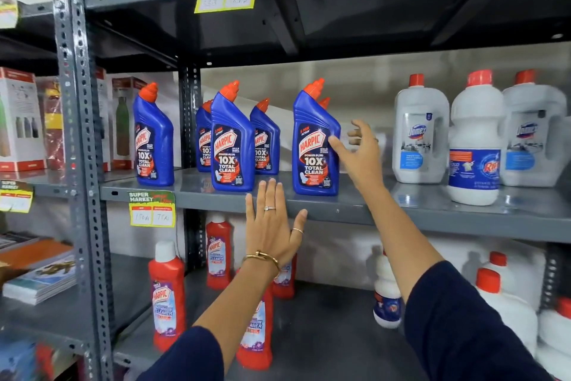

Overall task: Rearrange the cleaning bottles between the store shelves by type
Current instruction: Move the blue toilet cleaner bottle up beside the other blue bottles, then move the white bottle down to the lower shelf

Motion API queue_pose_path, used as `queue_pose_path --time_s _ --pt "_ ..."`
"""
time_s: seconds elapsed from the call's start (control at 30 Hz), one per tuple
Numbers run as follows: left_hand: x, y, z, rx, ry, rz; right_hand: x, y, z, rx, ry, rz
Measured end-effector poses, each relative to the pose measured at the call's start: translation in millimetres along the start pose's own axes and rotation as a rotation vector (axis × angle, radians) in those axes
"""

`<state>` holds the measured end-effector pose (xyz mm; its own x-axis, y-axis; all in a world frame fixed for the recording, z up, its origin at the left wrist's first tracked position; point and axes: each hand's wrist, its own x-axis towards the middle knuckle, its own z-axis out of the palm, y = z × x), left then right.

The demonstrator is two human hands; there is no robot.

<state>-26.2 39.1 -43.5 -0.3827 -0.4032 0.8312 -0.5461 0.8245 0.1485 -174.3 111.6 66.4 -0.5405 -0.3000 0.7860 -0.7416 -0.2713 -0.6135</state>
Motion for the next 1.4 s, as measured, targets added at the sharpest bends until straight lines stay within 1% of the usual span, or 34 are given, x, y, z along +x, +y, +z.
queue_pose_path --time_s 0.13,0.23,0.33,0.5,0.6,0.7,0.77,0.93,1.1,1.3,1.4 --pt "6.9 43.6 11.1 -0.041 -0.006 0.066 -5.7 1.1 -37.2 -0.344 0.08 -0.199" --pt "11.4 66.8 18.3 -0.045 0.005 0.111 -8.5 3.2 -70.4 -0.551 0.186 -0.271" --pt "13.8 88.7 24.1 -0.078 0.014 0.133 -8.0 8.5 -103.8 -0.702 0.334 -0.246" --pt "16.2 117.6 27.4 -0.078 0.025 0.167 -6.6 17.2 -137.2 -0.838 0.403 -0.13" --pt "16.3 132.1 29.9 -0.079 0.03 0.166 -4.2 23.8 -147.0 -0.835 0.391 -0.025" --pt "14.9 136.9 35.4 -0.049 0.024 0.177 -4.9 31.1 -150.1 -0.728 0.329 0.095" --pt "14.7 135.8 37.7 -0.045 0.033 0.185 -8.2 32.6 -151.8 -0.676 0.303 0.133" --pt "14.5 135.2 38.3 -0.021 0.03 0.19 -19.0 22.8 -156.6 -0.646 0.37 0.127" --pt "13.0 135.7 37.1 0.009 0.015 0.186 -44.4 1.0 -162.0 -0.621 0.438 0.081" --pt "13.0 134.7 36.8 0.019 0.022 0.2 -91.0 -17.1 -165.0 -0.549 0.548 -0.024" --pt "12.3 133.9 36.6 0.003 0.015 0.209 -122.4 -8.6 -162.3 -0.51 0.562 -0.002"
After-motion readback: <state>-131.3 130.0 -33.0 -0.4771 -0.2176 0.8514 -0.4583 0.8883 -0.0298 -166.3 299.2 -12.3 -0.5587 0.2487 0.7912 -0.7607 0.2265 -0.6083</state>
